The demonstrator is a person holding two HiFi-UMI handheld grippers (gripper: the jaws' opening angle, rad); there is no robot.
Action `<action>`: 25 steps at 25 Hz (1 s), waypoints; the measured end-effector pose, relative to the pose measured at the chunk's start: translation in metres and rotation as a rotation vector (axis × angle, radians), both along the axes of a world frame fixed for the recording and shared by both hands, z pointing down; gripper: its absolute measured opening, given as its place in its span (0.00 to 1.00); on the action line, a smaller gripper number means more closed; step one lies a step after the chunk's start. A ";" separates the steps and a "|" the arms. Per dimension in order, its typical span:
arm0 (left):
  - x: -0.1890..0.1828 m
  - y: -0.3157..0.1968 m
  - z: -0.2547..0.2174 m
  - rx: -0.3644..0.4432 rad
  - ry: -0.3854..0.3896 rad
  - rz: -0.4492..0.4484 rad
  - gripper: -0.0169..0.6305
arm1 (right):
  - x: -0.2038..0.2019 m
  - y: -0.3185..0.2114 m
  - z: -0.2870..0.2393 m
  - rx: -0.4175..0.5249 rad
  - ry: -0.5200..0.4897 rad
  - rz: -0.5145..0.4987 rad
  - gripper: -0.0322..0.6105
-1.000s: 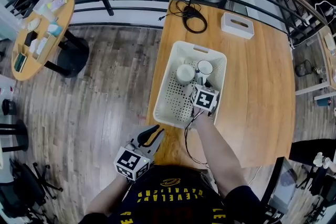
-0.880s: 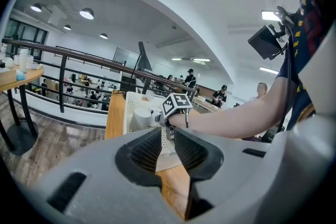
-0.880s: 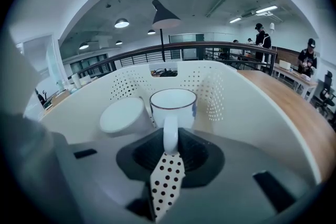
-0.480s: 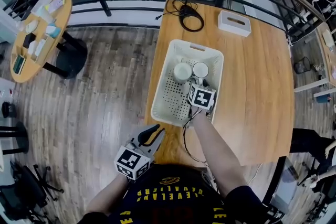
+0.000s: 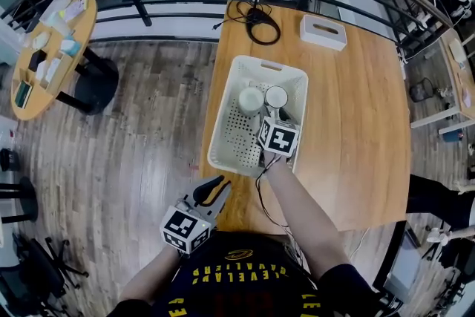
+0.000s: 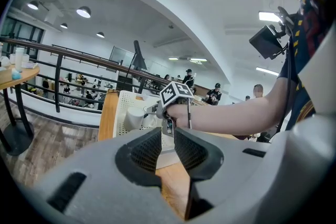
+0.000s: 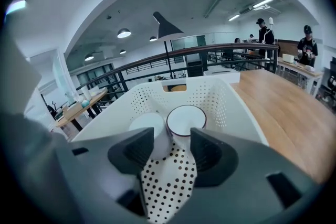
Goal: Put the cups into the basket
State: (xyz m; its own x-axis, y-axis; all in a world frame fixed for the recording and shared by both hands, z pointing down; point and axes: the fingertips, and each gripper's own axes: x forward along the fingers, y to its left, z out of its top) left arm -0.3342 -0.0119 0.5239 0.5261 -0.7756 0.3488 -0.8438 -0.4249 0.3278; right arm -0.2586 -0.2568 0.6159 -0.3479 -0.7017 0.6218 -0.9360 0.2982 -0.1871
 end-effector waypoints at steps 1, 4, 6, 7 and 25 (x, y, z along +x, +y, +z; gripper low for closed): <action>0.001 0.001 0.000 0.001 0.001 0.002 0.13 | -0.001 0.001 -0.006 0.009 -0.006 -0.003 0.39; 0.005 0.003 0.000 0.004 0.006 0.002 0.13 | -0.005 0.008 -0.023 0.036 -0.033 -0.026 0.39; 0.009 0.005 0.000 0.008 0.009 0.006 0.13 | -0.004 0.015 -0.034 0.053 -0.047 -0.046 0.38; 0.011 0.005 0.000 0.011 0.010 0.010 0.13 | -0.003 0.019 -0.039 0.062 -0.056 -0.053 0.39; 0.039 0.022 0.001 0.010 0.008 0.059 0.13 | 0.055 0.134 -0.137 0.217 -0.211 -0.197 0.12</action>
State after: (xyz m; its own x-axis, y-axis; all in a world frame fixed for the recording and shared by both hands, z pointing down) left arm -0.2949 0.0100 0.5252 0.5735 -0.7469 0.3365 -0.8147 -0.4769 0.3300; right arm -0.2041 -0.1230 0.4791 -0.5944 -0.7159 0.3663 -0.8041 0.5232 -0.2824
